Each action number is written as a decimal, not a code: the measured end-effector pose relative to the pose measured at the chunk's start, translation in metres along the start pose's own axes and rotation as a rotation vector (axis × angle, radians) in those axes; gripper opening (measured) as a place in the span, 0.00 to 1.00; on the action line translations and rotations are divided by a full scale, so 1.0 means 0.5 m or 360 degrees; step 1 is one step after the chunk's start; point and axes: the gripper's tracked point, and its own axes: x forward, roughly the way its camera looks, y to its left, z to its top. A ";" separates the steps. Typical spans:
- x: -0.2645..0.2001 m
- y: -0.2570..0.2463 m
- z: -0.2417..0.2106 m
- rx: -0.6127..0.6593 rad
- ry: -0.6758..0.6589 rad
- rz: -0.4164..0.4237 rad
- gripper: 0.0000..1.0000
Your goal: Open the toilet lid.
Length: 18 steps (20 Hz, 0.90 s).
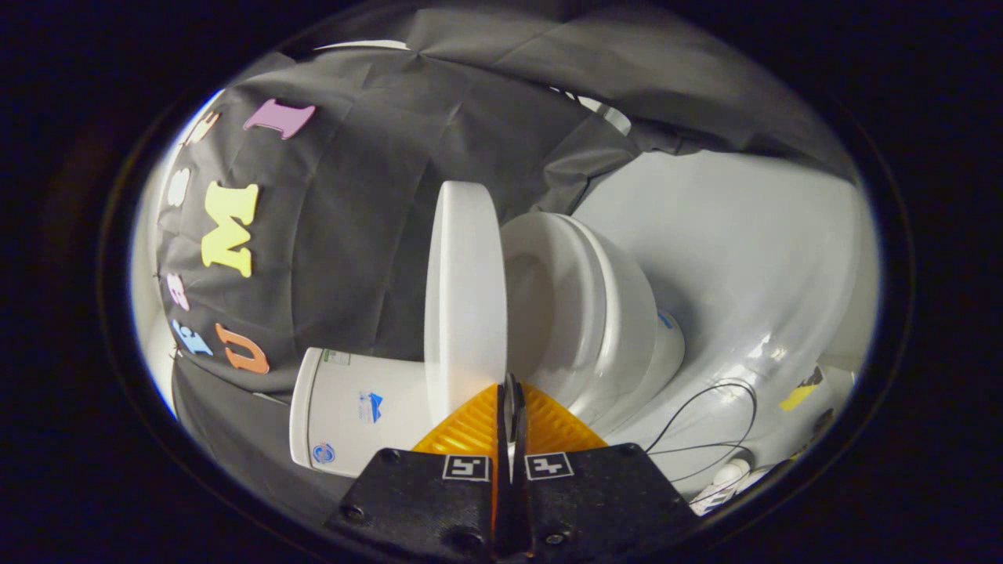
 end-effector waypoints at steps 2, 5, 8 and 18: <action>-0.006 0.013 0.001 -0.0012 -0.0009 0.0006 0.04; -0.015 0.036 -0.001 -0.0036 -0.0017 0.0027 0.04; -0.029 0.078 -0.002 -0.0108 -0.0048 0.0063 0.04; -0.050 0.178 -0.022 -0.0410 -0.0117 0.0021 0.04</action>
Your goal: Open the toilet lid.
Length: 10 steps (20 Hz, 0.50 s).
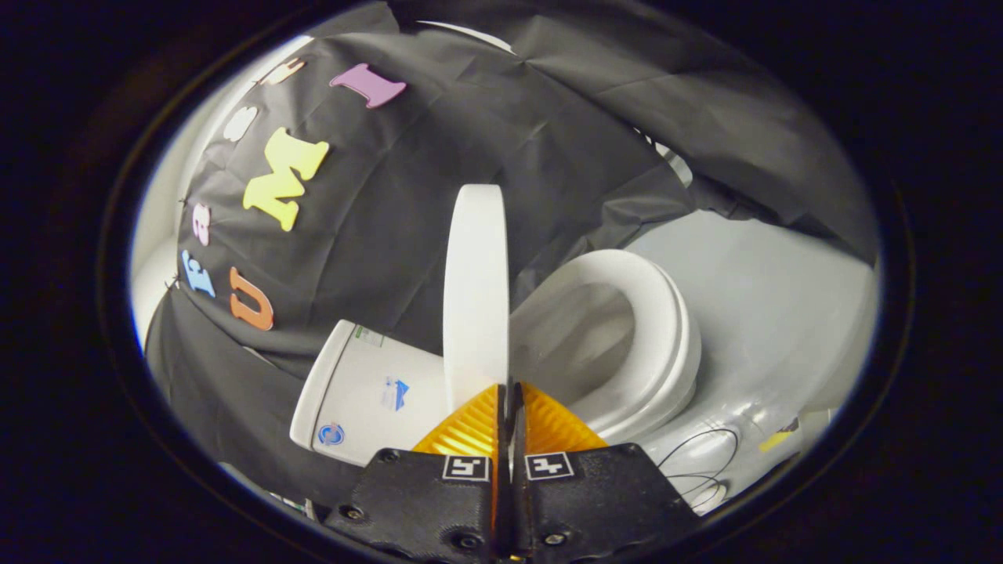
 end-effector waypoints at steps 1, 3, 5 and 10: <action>-0.003 0.007 0.001 -0.0010 -0.0006 -0.0009 0.04; -0.009 0.028 0.000 -0.0036 -0.0008 -0.0004 0.04; -0.008 0.042 0.000 -0.0076 -0.0011 -0.0014 0.04; -0.011 0.066 -0.003 -0.0109 -0.0023 -0.0036 0.04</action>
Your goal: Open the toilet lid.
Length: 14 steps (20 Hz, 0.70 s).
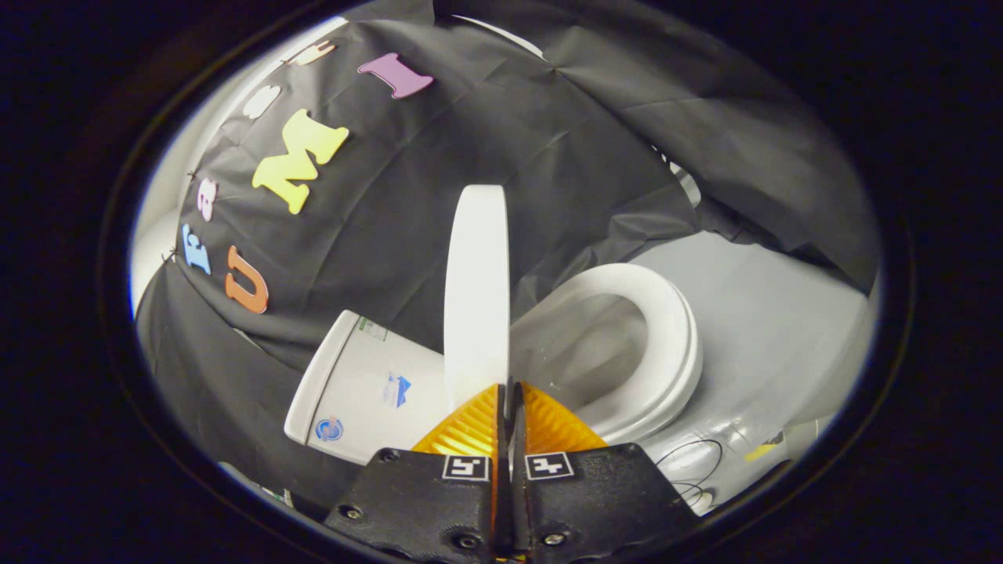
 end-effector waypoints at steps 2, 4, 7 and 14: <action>-0.002 0.008 -0.003 -0.0019 -0.0006 -0.0010 0.04; 0.000 0.017 -0.004 -0.0048 -0.0012 -0.0028 0.04; -0.005 0.034 -0.006 -0.0068 -0.0018 -0.0034 0.04; -0.007 0.073 -0.010 -0.0133 -0.0035 -0.0042 0.04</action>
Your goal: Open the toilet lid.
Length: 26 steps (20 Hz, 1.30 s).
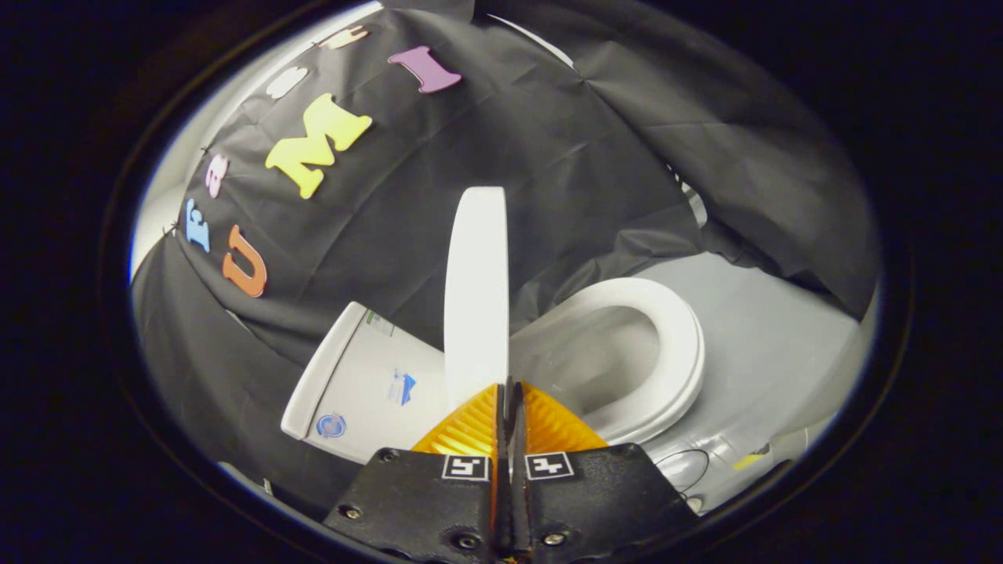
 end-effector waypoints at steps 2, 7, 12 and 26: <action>-0.001 0.012 -0.003 -0.0017 -0.0002 -0.0007 0.05; -0.002 0.047 -0.004 -0.0102 -0.0018 -0.0018 0.06; -0.004 0.086 -0.010 -0.0187 -0.0028 -0.0024 0.06; 0.009 0.212 -0.043 -0.0399 -0.0063 -0.0046 0.08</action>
